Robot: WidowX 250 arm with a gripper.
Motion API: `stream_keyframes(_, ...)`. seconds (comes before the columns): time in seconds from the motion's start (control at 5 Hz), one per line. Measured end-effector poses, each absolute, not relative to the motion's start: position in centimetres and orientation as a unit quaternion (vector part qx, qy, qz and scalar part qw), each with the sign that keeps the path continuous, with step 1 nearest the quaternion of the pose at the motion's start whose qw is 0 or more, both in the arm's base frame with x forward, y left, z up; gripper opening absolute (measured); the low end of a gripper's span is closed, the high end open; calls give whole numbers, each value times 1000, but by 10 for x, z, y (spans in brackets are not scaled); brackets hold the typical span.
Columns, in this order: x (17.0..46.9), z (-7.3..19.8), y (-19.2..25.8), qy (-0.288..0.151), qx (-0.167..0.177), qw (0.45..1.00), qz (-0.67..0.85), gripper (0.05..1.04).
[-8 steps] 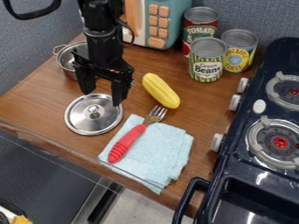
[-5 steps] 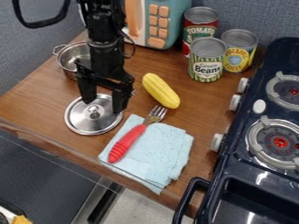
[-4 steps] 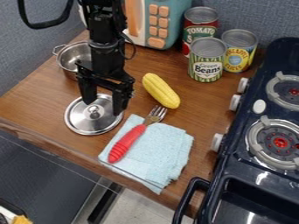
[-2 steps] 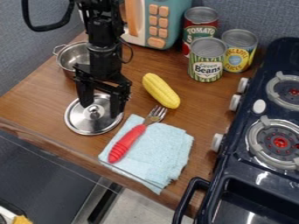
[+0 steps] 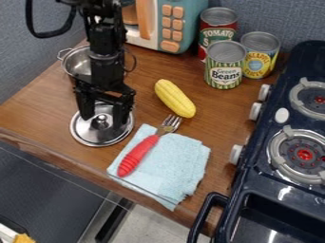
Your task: Cover the pot with the lid
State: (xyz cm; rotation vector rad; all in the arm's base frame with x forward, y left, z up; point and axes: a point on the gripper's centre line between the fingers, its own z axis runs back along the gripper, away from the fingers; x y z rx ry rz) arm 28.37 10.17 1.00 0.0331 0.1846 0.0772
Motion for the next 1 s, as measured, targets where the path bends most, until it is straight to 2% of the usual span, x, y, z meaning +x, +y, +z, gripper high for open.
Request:
stream_keyframes(0.2,286,9,106,96,16,994,48,1001)
stream_keyframes(0.4,288,8,106,95,13,994,46,929)
stream_keyframes(0.8,290,9,100,66,5,998,23,369)
stream_keyframes(1.0,291,9,98,67,5,998,17,269)
